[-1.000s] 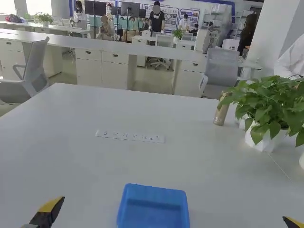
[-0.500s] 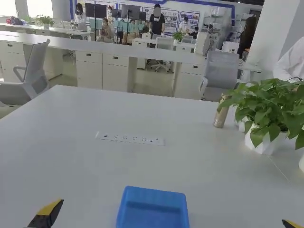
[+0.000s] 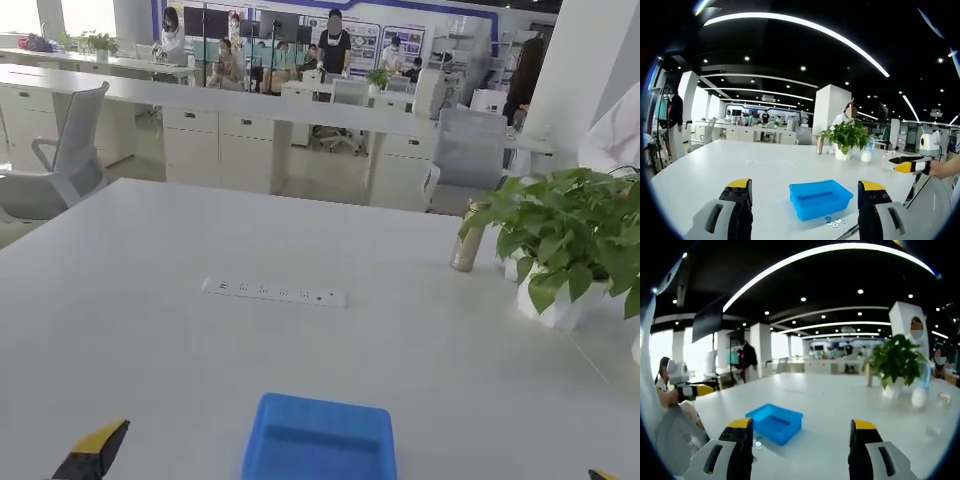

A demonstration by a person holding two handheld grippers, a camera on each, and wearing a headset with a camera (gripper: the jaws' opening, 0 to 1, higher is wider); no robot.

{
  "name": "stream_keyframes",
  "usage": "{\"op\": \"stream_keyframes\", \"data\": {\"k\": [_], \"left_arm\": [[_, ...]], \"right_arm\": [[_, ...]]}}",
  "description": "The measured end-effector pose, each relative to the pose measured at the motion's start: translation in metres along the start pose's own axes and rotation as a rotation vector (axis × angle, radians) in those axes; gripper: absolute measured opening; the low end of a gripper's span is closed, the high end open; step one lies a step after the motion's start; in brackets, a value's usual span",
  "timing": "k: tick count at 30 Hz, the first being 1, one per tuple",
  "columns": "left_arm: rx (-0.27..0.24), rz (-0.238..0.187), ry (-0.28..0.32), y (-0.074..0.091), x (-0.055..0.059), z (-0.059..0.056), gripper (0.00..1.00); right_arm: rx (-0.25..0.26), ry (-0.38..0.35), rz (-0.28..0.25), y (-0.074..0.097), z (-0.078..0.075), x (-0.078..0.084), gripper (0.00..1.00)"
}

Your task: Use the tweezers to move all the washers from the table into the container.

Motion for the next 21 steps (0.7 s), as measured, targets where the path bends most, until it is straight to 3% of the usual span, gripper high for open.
{"op": "stream_keyframes", "data": {"k": [21], "left_arm": [[0.002,0.018,-0.002,-0.0010,0.0012,-0.0004,0.87]], "right_arm": [[0.002,0.003,0.010,0.0000,-0.0008,0.0002,0.77]]}}
Point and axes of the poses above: the centre of the closed fingertips' face, and the gripper's own axes: y roughly backward along the fingers, z roughly to its left, x roughly out of its underside, the point moved 8 cm from there along y, roughly backward along the fingers, and after that the axes turned 12 degrees about -z, right-handed, at the moved point
